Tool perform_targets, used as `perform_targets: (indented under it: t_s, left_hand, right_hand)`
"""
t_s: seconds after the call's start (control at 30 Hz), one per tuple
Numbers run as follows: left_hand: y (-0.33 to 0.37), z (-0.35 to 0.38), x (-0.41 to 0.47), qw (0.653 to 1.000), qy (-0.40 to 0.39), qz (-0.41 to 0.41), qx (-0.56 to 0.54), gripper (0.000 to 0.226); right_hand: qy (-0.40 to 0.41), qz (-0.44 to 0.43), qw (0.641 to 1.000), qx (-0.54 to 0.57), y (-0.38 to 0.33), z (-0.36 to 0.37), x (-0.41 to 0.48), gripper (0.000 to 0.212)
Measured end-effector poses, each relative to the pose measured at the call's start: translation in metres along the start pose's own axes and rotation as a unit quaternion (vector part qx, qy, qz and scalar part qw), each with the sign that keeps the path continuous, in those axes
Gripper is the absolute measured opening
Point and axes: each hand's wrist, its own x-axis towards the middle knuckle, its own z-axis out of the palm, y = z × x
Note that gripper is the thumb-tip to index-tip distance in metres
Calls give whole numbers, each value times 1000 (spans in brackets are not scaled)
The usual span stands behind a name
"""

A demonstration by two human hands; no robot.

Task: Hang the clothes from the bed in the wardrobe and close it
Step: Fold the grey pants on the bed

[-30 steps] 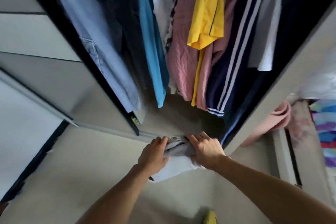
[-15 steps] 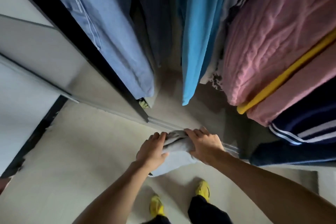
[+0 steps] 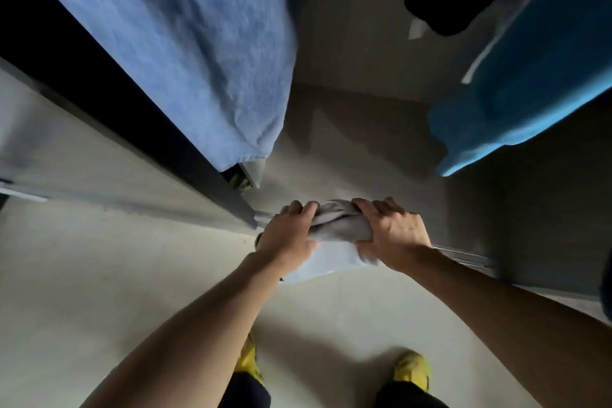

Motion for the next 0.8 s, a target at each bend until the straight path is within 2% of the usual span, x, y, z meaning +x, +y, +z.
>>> perform_targets:
  t_s: [0.2,0.4,0.47,0.53,0.6,0.67,0.73,0.8]
  left_hand:
    - [-57,28,114,997,59,50,19,68]
    - [-98,59,215,997,37,37,-56,85]
    - [-100,69,238,996,73,42,-32,80]
    - [-101,79,253,985,152,51,59,69]
    - [-106,91,263,955,243,63,160,57]
    - [-110,111,271,922,318,80,204,45]
    - [-111,135,273,915,331,100,208,36]
    - [-116,159,272,929,287,94,213,46]
  right_hand:
    - [68,41,997,-7,25,66,101,73]
    - [58,65,995,40,59,122,196,78]
    - [74,61,994,43,76,139,222,90]
    - [99,72,992,16,91,154,241,97]
    - [130,96,986,-35,98,166,249,87]
    - [188,81,976,-72,97,183,247,71]
    - [233,38,969,-74,93,205,238,61]
    - [197,26,978,-55,91,229,228,64]
